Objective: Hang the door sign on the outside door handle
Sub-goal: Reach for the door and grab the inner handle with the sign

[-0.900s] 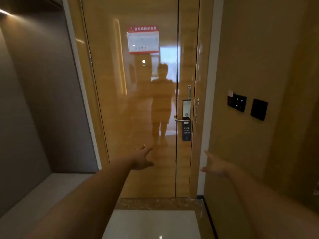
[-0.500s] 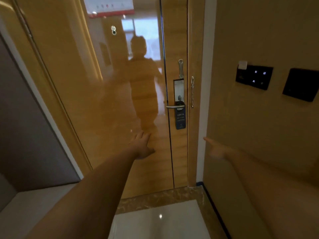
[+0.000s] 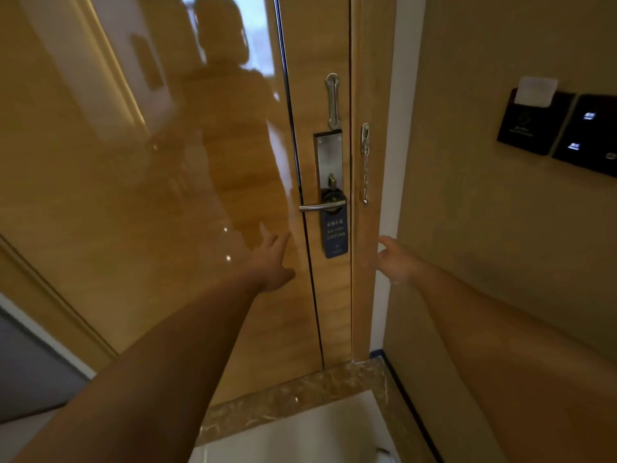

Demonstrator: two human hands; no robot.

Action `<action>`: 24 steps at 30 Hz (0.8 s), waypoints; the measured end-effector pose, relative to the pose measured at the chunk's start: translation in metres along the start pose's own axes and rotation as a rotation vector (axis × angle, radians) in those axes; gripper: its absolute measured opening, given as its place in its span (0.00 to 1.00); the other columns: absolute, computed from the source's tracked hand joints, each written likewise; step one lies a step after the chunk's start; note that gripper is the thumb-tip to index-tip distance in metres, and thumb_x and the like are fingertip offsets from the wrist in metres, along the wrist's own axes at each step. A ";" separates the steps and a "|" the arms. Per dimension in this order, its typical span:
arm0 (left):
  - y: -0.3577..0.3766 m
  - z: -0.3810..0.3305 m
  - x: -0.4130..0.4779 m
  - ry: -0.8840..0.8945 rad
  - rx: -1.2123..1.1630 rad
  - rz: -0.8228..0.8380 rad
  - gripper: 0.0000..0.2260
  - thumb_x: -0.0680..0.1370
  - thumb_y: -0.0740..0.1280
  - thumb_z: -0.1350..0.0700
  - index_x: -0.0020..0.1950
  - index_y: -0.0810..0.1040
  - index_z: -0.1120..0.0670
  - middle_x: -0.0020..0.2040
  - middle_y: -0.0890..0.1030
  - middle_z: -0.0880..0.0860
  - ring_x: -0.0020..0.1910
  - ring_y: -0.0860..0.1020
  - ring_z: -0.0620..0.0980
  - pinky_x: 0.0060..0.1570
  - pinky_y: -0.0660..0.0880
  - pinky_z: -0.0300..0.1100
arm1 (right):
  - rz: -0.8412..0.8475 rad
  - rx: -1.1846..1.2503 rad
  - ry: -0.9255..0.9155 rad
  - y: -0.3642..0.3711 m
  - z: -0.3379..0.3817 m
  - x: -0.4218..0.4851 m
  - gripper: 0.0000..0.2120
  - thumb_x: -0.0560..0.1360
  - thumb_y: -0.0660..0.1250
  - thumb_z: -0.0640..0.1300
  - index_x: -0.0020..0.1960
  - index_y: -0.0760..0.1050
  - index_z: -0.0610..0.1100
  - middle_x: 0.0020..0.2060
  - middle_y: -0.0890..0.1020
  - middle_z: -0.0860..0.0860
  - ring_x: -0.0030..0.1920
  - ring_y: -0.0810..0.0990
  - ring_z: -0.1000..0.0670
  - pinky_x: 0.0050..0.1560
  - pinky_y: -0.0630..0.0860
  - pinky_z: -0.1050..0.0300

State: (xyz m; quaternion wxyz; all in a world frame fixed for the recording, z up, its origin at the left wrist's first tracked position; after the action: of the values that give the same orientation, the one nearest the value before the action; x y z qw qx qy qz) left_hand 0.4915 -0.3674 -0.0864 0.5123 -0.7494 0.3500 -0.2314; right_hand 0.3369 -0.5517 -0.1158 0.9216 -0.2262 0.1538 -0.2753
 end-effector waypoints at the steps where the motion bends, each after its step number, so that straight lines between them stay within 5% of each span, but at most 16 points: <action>1: 0.001 0.002 0.023 0.001 0.001 -0.001 0.39 0.71 0.69 0.53 0.76 0.50 0.50 0.77 0.56 0.57 0.72 0.60 0.60 0.69 0.64 0.57 | 0.009 0.032 0.004 -0.001 0.002 0.025 0.28 0.73 0.68 0.44 0.69 0.62 0.48 0.47 0.75 0.52 0.37 0.72 0.58 0.29 0.69 0.67; 6: -0.004 0.012 0.114 -0.038 -0.040 -0.017 0.38 0.72 0.68 0.52 0.76 0.50 0.48 0.75 0.60 0.57 0.70 0.64 0.58 0.64 0.67 0.51 | 0.064 0.072 -0.020 0.002 0.011 0.122 0.17 0.72 0.69 0.42 0.59 0.71 0.47 0.41 0.77 0.55 0.38 0.76 0.57 0.24 0.72 0.69; 11: 0.010 0.015 0.205 -0.065 -0.097 0.015 0.34 0.74 0.67 0.54 0.75 0.54 0.50 0.73 0.65 0.57 0.69 0.67 0.58 0.62 0.68 0.48 | 0.193 0.100 -0.025 0.018 -0.005 0.218 0.10 0.72 0.69 0.39 0.51 0.74 0.48 0.52 0.80 0.43 0.53 0.79 0.44 0.55 0.76 0.47; 16: 0.035 0.022 0.251 -0.082 -0.194 0.038 0.24 0.75 0.66 0.52 0.70 0.66 0.50 0.64 0.75 0.56 0.60 0.75 0.54 0.60 0.73 0.50 | 0.144 0.169 -0.104 0.024 -0.007 0.280 0.18 0.70 0.70 0.38 0.49 0.70 0.58 0.50 0.78 0.54 0.59 0.75 0.47 0.57 0.73 0.50; 20: 0.044 0.024 0.264 -0.012 -0.221 0.086 0.10 0.76 0.66 0.53 0.57 0.76 0.49 0.50 0.80 0.51 0.49 0.77 0.49 0.49 0.75 0.47 | 0.138 0.087 -0.068 0.032 -0.025 0.305 0.16 0.71 0.70 0.40 0.58 0.73 0.45 0.57 0.79 0.45 0.60 0.76 0.45 0.64 0.71 0.43; 24: 0.046 0.023 0.269 0.047 -0.123 0.220 0.09 0.77 0.63 0.50 0.55 0.75 0.50 0.48 0.79 0.52 0.47 0.76 0.49 0.47 0.73 0.46 | 0.175 0.064 -0.041 0.030 -0.037 0.308 0.13 0.70 0.72 0.39 0.53 0.76 0.42 0.52 0.82 0.45 0.57 0.79 0.45 0.61 0.74 0.42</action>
State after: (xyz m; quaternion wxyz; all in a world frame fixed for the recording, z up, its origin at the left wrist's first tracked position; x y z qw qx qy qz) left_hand 0.6685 -0.5694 -0.1409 0.4792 -0.7309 0.4556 -0.1693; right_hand 0.5823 -0.7190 -0.2111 0.9518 -0.1878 0.1454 -0.1940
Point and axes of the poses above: each hand's wrist, its own x-axis towards the middle knuckle, its own y-axis out of the palm, z = x × y, the point moved 10 cm from there along x, towards the middle knuckle
